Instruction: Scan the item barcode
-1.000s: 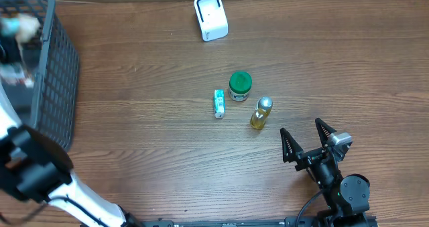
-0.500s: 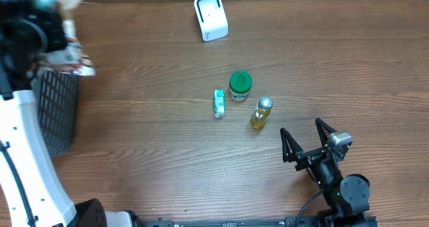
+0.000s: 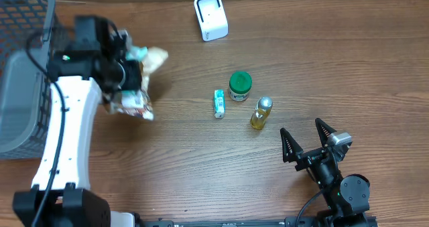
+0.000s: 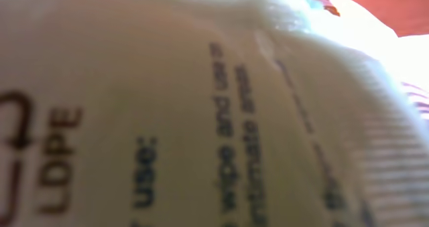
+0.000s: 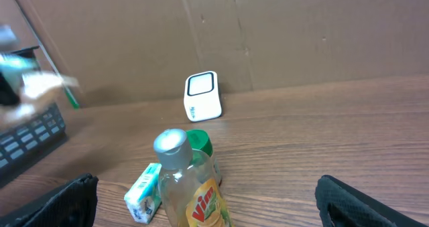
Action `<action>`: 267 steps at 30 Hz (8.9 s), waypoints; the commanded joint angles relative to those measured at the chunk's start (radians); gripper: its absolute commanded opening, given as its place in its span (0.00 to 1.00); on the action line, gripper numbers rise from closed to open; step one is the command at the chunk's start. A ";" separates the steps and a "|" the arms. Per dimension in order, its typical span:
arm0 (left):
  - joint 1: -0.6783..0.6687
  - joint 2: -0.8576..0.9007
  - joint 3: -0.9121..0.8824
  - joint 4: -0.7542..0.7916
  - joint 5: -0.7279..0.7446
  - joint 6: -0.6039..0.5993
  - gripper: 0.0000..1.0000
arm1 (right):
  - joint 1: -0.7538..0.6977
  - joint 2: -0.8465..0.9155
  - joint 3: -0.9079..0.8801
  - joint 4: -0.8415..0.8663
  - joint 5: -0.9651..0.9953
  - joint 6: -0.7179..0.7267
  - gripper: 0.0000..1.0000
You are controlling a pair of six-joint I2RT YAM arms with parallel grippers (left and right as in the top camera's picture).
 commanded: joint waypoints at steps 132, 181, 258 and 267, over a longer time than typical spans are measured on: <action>-0.337 0.211 -0.357 0.406 -0.279 -0.342 0.04 | 0.008 -0.005 -0.010 0.005 0.009 -0.007 1.00; -0.253 -0.068 -0.287 -0.197 -0.219 -0.616 0.04 | 0.008 -0.005 -0.010 0.005 0.009 -0.007 1.00; -0.327 0.278 -0.178 0.486 0.172 -0.470 0.04 | 0.008 -0.005 -0.010 0.005 0.009 -0.007 1.00; -0.309 0.278 -0.177 0.500 -0.270 -0.533 0.04 | 0.008 -0.005 -0.010 0.005 0.009 -0.007 1.00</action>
